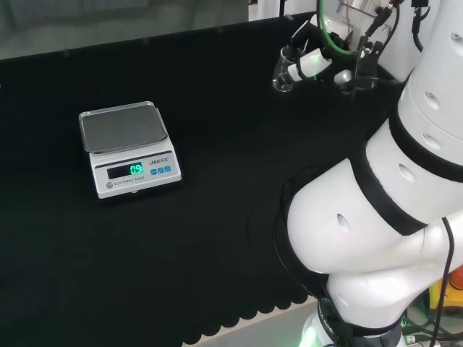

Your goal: Put the beaker on the electronic balance.

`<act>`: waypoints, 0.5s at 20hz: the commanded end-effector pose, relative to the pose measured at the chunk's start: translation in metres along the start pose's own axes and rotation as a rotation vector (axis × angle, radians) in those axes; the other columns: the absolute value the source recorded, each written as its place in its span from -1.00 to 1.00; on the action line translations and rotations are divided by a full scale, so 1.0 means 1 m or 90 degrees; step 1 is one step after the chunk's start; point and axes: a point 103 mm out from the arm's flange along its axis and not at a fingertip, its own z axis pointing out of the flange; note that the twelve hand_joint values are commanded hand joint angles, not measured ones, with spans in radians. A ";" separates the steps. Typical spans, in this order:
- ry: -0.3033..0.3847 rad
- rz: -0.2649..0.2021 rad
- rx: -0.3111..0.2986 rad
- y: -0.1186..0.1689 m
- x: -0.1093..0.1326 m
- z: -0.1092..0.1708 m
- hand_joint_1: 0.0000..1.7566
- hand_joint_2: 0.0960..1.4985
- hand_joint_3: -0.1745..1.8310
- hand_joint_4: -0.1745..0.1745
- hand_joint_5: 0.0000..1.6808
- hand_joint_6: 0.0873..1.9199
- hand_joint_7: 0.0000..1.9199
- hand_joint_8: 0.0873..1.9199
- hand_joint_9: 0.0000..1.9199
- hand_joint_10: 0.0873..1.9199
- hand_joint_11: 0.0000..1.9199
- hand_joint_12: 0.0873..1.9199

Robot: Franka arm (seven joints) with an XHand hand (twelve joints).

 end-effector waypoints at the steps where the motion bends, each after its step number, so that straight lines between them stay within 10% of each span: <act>1: -0.004 0.089 -0.006 0.009 0.041 0.000 0.37 -0.30 -0.07 -1.00 0.58 -0.43 0.78 -0.68 0.96 -0.83 0.68 -0.38; 10: -0.055 0.071 0.010 0.032 0.072 0.001 0.37 -0.30 -0.07 -1.00 0.58 -0.42 0.78 -0.68 0.96 -0.83 0.68 -0.37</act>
